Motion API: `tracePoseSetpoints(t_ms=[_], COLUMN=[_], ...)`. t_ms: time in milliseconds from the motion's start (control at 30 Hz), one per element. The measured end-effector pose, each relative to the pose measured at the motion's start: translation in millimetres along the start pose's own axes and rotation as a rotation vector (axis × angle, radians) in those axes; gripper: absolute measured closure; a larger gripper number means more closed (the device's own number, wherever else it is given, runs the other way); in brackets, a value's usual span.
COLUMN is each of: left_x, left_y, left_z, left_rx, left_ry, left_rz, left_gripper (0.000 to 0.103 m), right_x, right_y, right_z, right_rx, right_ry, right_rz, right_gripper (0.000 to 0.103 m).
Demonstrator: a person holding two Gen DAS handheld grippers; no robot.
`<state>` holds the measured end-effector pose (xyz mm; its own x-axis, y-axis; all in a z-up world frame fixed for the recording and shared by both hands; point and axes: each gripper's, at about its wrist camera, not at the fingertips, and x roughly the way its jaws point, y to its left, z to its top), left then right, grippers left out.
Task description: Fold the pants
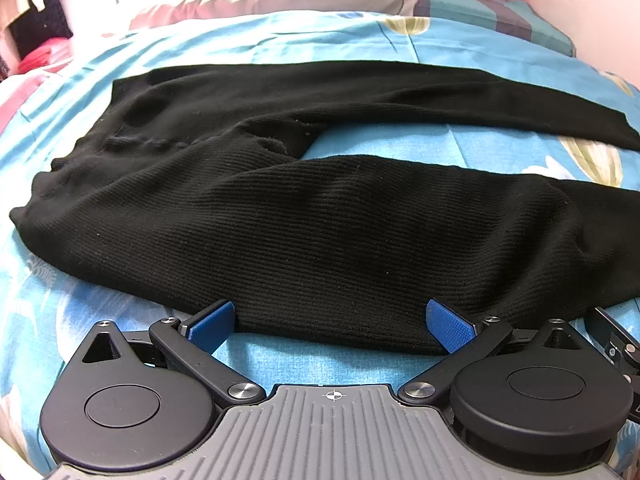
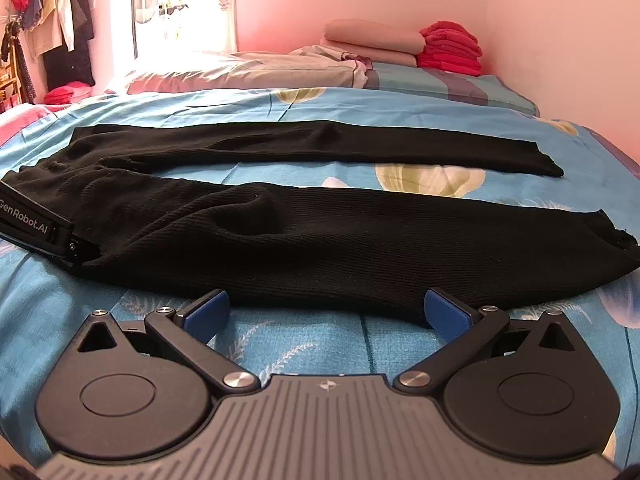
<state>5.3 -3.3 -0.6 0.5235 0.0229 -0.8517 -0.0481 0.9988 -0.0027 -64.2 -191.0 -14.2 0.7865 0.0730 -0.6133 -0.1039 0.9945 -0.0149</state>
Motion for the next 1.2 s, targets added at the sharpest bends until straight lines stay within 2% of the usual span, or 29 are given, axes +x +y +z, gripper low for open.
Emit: tracePoseSetpoints(t_ms=[500,867,1067,1200], left_x=[-1.1,-1.3,-3.4,-16.8], left_y=[1.8,1.5,2.7,11.3], left_z=[-1.3,-1.5,0.5,0.4], left_rx=[0.036,0.040,0.025,-0.012], left_ry=[-0.019,-0.024,-0.019,-0.010], left_rz=[-0.028,-0.029,-0.029,-0.054], left_gripper=[0.000,0.000,0.000,0.000], right_x=[2.1,2.1,-0.6,-8.9], right_y=[9.4,10.5,6.0,-11.2], right_z=[1.1,0.2,-1.8,-0.1], right_rx=[0.042,0.046,0.025,0.014], right_ry=[0.003,0.001,-0.006,0.010], right_rz=[-0.067,-0.076,-0.048,0.048], right_gripper=[0.000,0.000,0.000,0.000])
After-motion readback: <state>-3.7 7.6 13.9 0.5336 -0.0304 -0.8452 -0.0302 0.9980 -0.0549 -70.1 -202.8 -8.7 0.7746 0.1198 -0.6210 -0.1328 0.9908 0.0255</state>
